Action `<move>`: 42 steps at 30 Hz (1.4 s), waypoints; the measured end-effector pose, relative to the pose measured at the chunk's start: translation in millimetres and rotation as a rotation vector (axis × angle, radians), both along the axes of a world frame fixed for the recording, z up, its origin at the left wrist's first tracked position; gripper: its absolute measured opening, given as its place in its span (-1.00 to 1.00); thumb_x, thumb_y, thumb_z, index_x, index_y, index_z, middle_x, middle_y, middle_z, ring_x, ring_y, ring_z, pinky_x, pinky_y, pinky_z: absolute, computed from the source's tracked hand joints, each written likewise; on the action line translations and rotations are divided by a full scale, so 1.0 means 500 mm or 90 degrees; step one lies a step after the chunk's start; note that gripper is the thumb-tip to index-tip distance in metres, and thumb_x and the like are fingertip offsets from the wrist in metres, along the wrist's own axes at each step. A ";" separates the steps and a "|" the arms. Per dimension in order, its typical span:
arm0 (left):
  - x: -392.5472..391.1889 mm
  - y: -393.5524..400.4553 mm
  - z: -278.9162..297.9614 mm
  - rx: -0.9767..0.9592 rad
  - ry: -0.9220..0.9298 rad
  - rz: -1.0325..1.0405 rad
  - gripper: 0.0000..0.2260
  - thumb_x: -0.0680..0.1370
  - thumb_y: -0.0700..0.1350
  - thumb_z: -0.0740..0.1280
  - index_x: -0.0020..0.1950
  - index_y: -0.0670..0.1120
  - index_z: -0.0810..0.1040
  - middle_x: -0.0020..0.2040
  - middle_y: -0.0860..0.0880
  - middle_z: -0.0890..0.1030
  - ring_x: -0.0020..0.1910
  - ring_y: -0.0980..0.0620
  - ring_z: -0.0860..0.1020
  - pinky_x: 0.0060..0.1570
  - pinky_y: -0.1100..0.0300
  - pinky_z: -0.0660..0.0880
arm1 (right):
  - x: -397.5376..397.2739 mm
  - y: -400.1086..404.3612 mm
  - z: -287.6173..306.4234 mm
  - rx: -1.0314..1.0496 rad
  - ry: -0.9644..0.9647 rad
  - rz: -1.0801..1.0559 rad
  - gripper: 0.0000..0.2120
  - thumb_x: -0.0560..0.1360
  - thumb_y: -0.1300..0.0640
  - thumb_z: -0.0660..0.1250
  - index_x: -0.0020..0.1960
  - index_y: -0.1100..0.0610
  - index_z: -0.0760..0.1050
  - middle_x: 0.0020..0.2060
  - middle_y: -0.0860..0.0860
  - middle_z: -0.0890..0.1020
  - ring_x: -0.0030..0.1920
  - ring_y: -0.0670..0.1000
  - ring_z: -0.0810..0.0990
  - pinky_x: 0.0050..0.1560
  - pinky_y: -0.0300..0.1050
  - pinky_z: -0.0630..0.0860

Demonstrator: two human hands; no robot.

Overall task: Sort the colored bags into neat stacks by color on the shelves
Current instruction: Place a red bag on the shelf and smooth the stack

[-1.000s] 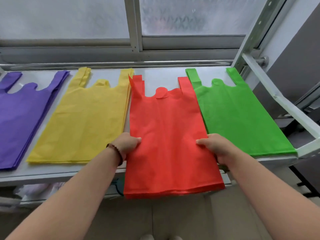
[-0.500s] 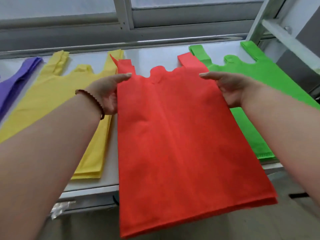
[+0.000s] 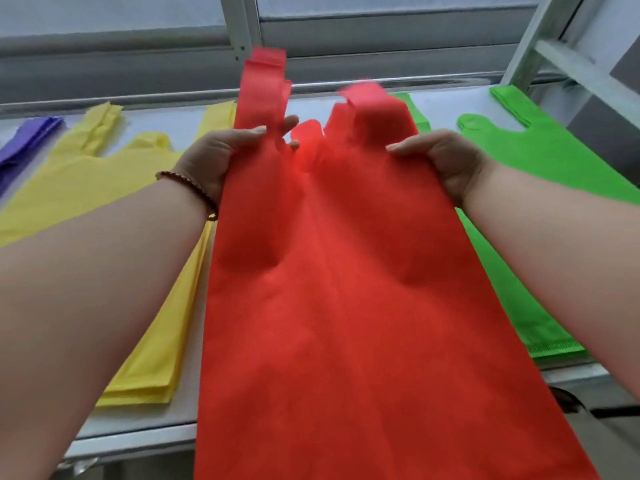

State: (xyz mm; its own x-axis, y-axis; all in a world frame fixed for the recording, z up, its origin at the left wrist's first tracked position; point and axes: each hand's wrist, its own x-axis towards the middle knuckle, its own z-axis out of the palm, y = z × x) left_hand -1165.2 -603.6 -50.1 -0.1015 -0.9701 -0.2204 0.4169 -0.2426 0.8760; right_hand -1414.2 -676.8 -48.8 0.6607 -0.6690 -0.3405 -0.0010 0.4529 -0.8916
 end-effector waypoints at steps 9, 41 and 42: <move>-0.009 -0.017 -0.006 0.009 0.039 0.097 -0.64 0.64 0.01 -0.01 0.00 -0.16 0.49 -0.26 -0.06 0.70 -0.21 -0.01 0.70 -0.17 0.06 0.63 | 0.038 -0.032 0.008 -0.042 -0.162 0.019 -0.77 0.27 0.11 0.39 -0.14 0.21 0.68 -0.24 0.07 0.73 -0.23 0.01 0.71 -0.13 -0.15 0.63; 0.028 -0.016 -0.020 0.177 -0.211 -0.001 -0.88 0.59 -0.08 0.18 -0.08 0.01 0.49 -0.33 0.10 0.66 -0.35 0.15 0.65 -0.32 0.21 0.62 | 0.010 -0.093 0.007 0.051 0.063 0.002 -0.36 -0.11 0.14 0.62 -0.05 0.22 0.55 -0.30 0.14 0.70 -0.30 0.06 0.71 -0.31 -0.08 0.64; 0.026 -0.016 -0.021 0.181 -0.218 0.015 -0.90 0.59 -0.12 0.17 -0.02 0.01 0.47 -0.34 0.10 0.68 -0.37 0.16 0.66 -0.37 0.21 0.61 | 0.012 -0.092 0.014 0.049 0.127 0.015 -0.49 0.01 0.13 0.58 -0.08 0.21 0.55 -0.34 0.11 0.70 -0.34 0.03 0.70 -0.36 -0.11 0.63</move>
State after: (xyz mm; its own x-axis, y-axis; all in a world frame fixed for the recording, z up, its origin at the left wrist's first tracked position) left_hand -1152.4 -611.8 -60.8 0.0458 -0.8670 -0.4962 0.1226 -0.4881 0.8642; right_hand -1408.2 -722.6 -41.8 0.5907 -0.6210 -0.5152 -0.1852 0.5171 -0.8356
